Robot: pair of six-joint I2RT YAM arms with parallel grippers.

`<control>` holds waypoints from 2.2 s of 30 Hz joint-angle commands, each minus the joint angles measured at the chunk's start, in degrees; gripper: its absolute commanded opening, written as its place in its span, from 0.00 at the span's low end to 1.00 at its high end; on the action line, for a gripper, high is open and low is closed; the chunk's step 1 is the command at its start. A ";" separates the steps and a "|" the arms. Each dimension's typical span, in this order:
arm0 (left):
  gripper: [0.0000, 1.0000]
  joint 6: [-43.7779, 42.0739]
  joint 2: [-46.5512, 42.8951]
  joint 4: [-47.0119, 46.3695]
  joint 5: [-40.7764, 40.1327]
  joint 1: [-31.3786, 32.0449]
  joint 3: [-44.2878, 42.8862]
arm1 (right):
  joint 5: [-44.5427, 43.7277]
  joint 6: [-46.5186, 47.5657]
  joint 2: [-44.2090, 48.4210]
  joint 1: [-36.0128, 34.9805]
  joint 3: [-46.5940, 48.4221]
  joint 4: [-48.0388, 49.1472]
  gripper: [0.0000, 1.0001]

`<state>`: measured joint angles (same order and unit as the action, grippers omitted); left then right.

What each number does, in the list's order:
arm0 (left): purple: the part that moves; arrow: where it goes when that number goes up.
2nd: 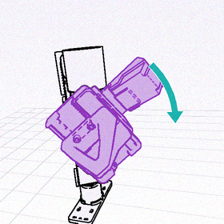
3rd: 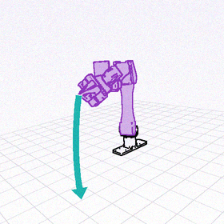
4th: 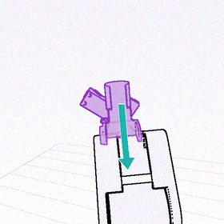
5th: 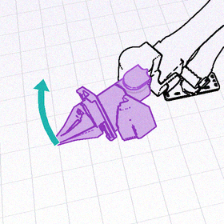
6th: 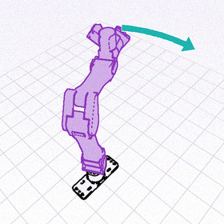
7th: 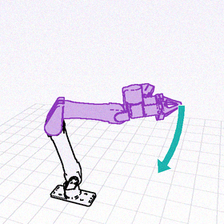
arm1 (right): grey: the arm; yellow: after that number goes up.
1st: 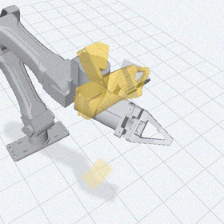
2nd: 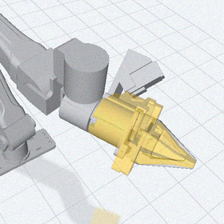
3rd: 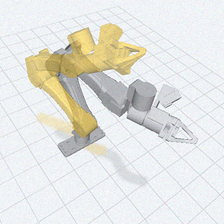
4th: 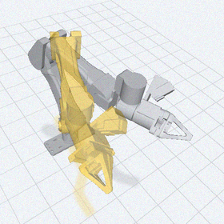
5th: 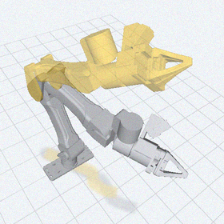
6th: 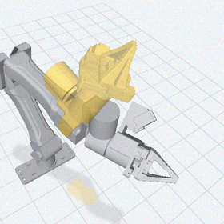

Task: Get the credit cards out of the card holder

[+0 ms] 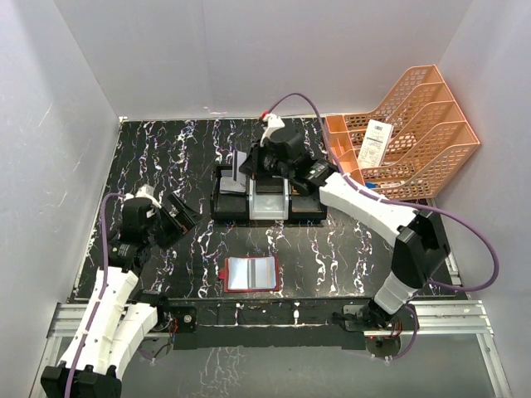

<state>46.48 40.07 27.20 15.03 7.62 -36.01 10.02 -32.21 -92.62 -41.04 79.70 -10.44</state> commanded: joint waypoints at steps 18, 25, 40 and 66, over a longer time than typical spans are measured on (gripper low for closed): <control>0.99 -13.67 1.21 9.85 -22.78 -0.23 -7.19 | -29.17 46.32 -23.03 -12.13 19.17 -5.28 0.00; 0.99 -12.03 -3.60 10.94 -26.63 -0.26 -7.27 | -33.30 52.58 -28.69 -12.14 23.52 -7.04 0.00; 0.99 -10.98 -7.37 11.61 -28.10 -0.23 -7.22 | -37.49 64.67 -35.00 -12.14 23.91 0.12 0.00; 0.99 -11.75 -7.65 10.49 -26.93 -0.23 -6.54 | -37.99 69.25 -41.33 -12.03 28.31 -3.42 0.14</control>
<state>35.55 32.77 38.22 -12.01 7.62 -42.50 -27.92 37.23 -132.70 -53.23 104.90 -14.87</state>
